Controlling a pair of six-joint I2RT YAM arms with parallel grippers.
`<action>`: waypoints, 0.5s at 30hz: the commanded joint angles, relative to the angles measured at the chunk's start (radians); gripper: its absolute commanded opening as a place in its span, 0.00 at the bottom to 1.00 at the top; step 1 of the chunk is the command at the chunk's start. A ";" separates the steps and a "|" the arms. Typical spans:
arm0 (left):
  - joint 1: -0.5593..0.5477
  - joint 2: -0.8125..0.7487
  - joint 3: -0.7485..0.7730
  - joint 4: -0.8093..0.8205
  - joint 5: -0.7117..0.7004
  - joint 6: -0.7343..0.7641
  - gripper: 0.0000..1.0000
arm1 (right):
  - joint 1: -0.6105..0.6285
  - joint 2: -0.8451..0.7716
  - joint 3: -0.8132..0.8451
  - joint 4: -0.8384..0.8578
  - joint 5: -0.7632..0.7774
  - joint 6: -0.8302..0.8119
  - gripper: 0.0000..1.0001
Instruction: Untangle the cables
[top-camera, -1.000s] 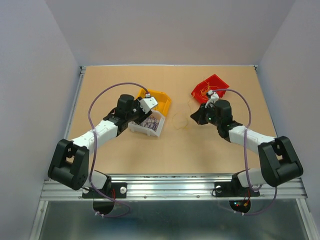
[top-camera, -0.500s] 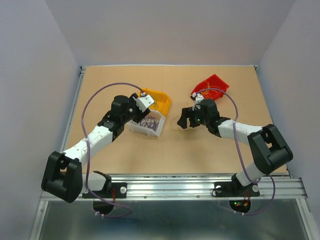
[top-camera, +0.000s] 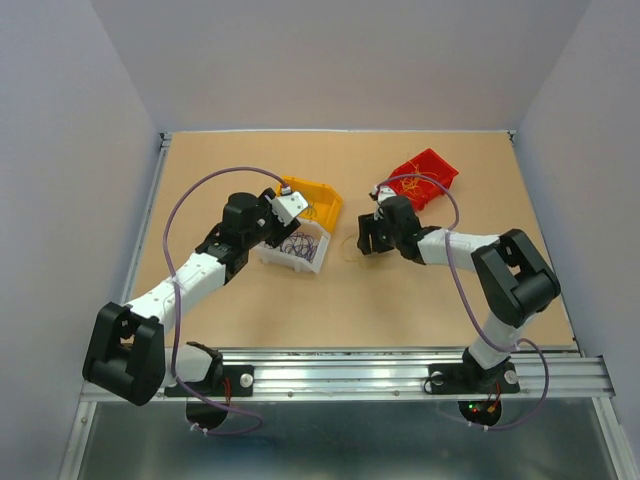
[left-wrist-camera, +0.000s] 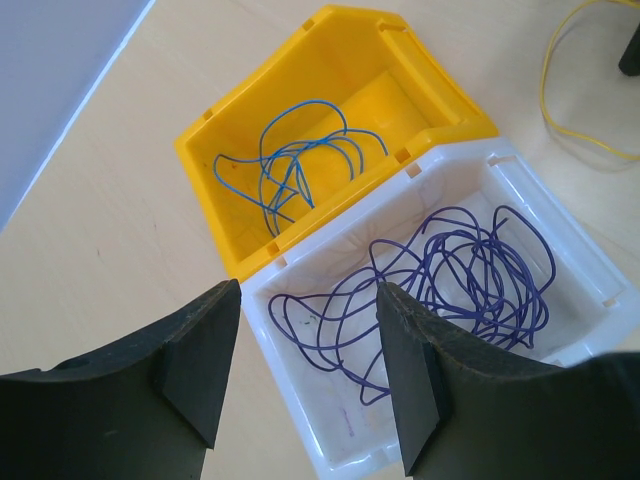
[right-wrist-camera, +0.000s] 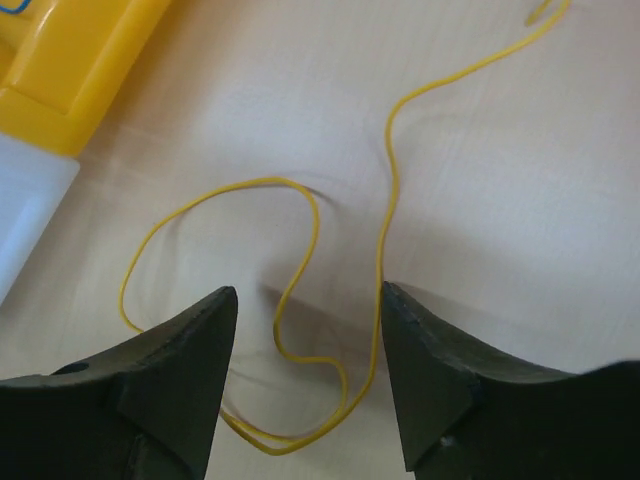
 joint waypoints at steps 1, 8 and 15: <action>-0.002 -0.038 -0.007 0.043 0.004 -0.006 0.68 | 0.022 0.014 0.077 -0.060 0.111 -0.017 0.51; -0.002 -0.046 -0.009 0.042 0.004 -0.009 0.68 | 0.025 -0.006 0.110 -0.077 0.146 -0.008 0.01; -0.001 -0.097 -0.044 0.100 -0.075 -0.032 0.68 | -0.063 -0.062 0.260 -0.078 0.213 0.032 0.00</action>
